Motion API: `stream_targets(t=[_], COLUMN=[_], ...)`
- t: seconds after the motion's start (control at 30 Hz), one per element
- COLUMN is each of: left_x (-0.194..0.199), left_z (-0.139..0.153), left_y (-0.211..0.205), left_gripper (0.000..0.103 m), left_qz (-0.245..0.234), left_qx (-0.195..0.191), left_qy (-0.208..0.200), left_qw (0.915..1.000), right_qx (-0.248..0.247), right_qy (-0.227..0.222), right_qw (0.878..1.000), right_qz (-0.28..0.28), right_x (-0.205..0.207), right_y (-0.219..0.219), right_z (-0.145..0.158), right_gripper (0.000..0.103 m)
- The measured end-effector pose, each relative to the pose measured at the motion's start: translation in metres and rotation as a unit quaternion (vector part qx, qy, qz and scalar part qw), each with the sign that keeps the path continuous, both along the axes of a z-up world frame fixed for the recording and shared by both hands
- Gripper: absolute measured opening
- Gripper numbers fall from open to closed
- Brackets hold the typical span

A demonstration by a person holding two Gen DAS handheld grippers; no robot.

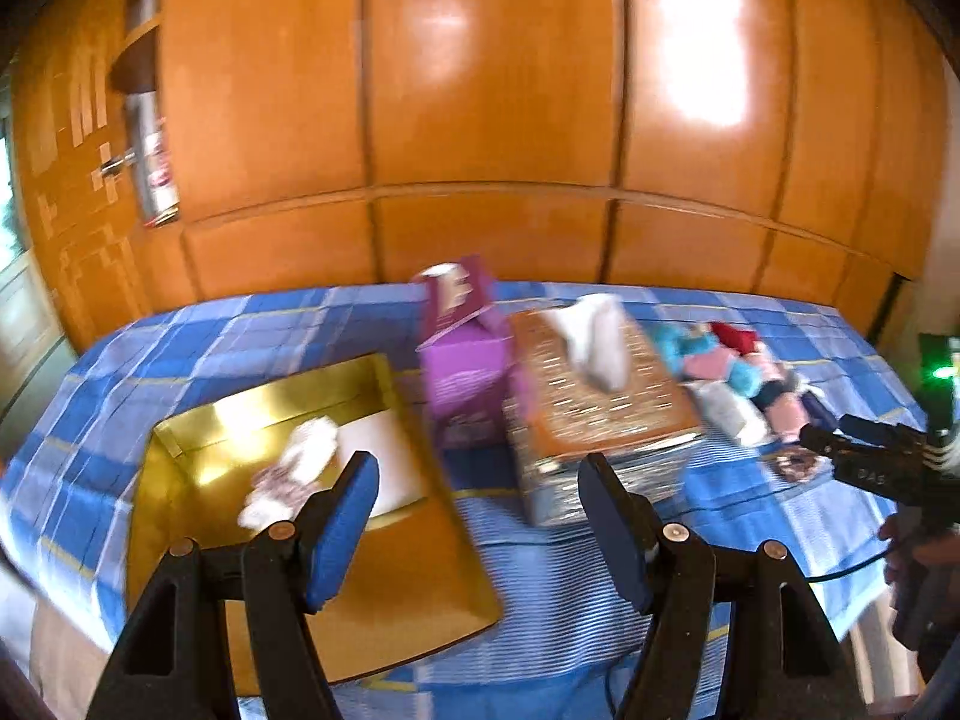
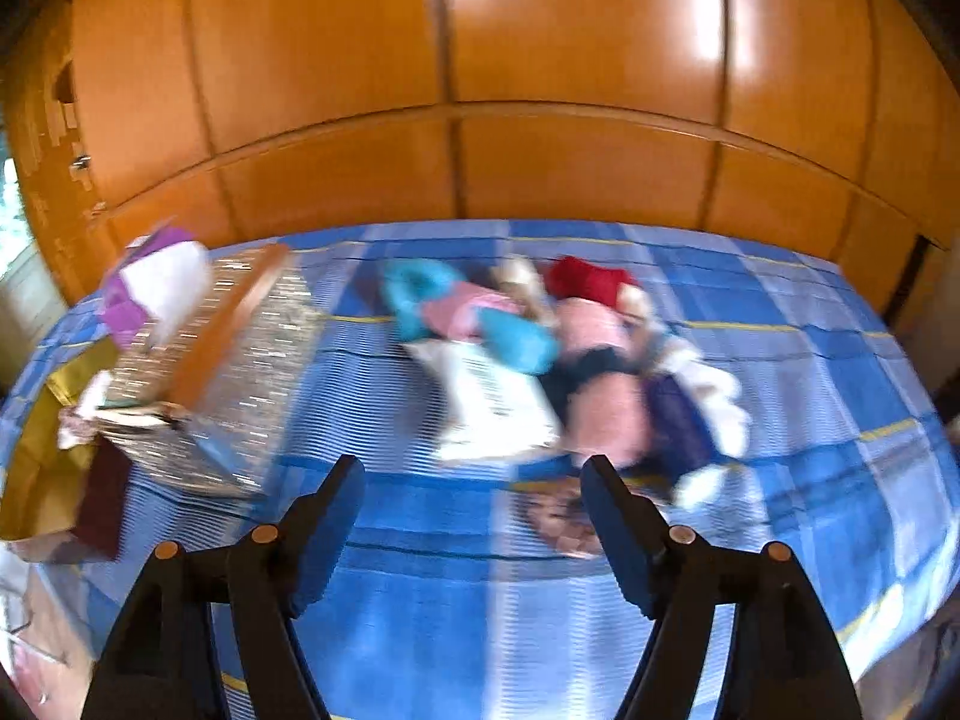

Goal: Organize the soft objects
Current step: 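Move both tools back over the pile of soft items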

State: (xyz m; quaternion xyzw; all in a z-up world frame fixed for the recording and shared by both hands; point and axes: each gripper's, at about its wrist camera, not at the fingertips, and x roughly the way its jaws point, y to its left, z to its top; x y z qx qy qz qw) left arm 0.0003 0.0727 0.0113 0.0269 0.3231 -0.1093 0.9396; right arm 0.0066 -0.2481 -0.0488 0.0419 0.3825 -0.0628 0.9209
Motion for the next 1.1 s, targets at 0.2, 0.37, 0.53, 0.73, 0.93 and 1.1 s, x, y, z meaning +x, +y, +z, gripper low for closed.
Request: stream_targets(t=[0.2,0.37,0.53,0.73,0.93,1.1], left_x=[0.006,0.017,0.023,0.036,0.047,0.065], left_z=[0.009,-0.004,-0.031,-0.059,-0.085,-0.114], left_y=[-0.064,-0.135,-0.205,-0.274,-0.324,-0.348], left_gripper=[0.07,0.07,0.07,0.067,0.064,0.064], left_qz=[-0.102,-0.183,-0.265,-0.329,-0.371,-0.372], left_qx=[0.011,0.03,0.064,0.054,0.08,0.103], left_qy=[-0.001,0.021,0.045,0.084,0.105,0.136], left_qw=[0.9947,0.9824,0.961,0.939,0.9193,0.9124], right_qx=[0.019,0.041,0.071,0.063,0.036,0.04], right_qy=[0.013,0.05,0.088,0.106,0.115,0.102], right_qw=[0.997,0.987,0.973,0.974,0.977,0.979], right_qz=[-0.072,-0.147,-0.201,-0.193,-0.175,-0.17], right_x=[-0.029,-0.056,-0.062,-0.061,-0.057,-0.058], right_y=[-0.066,-0.111,-0.135,-0.137,-0.126,-0.124], right_z=[-0.006,-0.033,-0.059,-0.069,-0.077,-0.08], right_gripper=[0.075,0.075,0.075,0.075,0.078,0.085])
